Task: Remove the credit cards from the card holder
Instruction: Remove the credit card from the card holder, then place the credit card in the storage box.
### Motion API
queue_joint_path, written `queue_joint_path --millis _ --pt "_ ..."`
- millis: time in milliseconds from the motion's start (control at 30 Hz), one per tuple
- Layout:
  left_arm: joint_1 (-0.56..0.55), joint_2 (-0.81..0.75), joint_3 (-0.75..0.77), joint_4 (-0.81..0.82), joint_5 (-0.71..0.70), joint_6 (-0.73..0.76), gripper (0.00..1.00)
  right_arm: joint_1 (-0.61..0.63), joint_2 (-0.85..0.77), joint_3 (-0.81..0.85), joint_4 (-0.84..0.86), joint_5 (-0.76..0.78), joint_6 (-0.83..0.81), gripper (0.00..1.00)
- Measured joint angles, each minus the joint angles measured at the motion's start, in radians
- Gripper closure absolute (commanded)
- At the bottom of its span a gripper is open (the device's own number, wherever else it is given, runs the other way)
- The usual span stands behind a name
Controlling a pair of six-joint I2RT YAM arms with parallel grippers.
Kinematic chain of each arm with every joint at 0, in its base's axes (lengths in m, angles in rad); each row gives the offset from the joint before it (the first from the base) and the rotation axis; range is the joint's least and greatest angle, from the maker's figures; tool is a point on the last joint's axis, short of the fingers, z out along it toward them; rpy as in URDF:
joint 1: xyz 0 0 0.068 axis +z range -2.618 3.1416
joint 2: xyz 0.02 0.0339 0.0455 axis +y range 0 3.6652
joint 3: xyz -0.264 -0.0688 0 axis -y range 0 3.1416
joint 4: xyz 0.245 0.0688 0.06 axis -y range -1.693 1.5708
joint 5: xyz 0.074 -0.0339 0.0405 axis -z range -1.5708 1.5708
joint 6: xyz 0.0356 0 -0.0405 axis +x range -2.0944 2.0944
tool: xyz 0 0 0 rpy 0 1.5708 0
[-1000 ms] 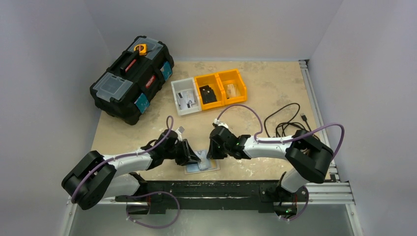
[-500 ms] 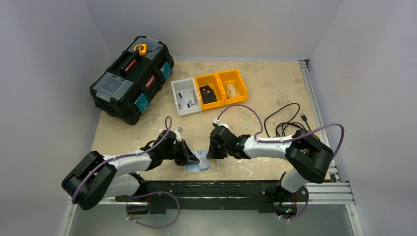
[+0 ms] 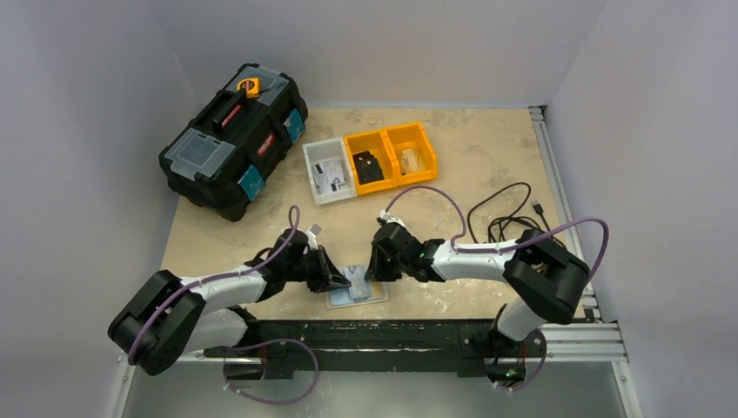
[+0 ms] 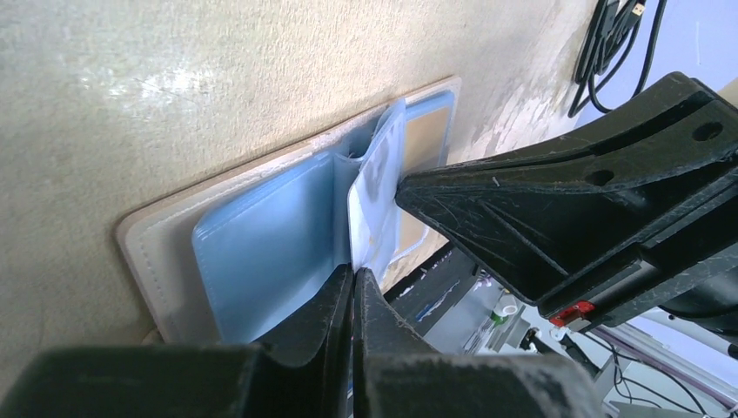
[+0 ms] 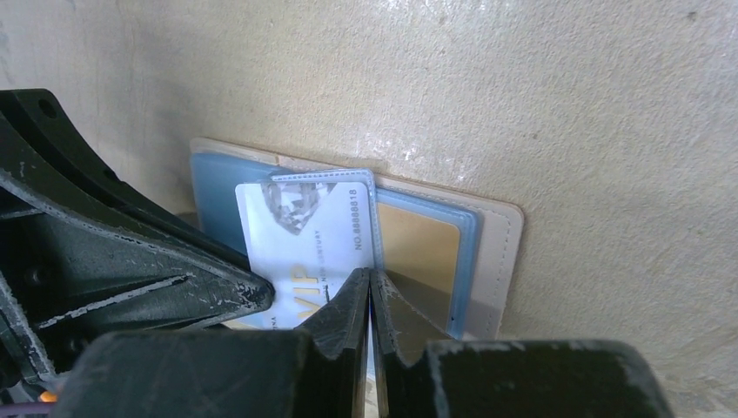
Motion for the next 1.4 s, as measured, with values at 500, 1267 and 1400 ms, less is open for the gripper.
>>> queue_joint_path --millis 500,1267,1400 --pt "0.057 -0.110 0.000 -0.177 -0.015 0.076 1.00 -0.015 0.004 -0.013 0.033 -0.032 0.005 0.96" --pt "0.069 -0.393 0.274 -0.689 -0.167 0.216 1.00 -0.034 -0.145 0.101 -0.219 0.033 -0.076 0.40" --pt "0.082 -0.345 0.422 -0.755 -0.219 0.257 1.00 -0.036 -0.220 0.170 -0.238 0.052 -0.098 0.18"
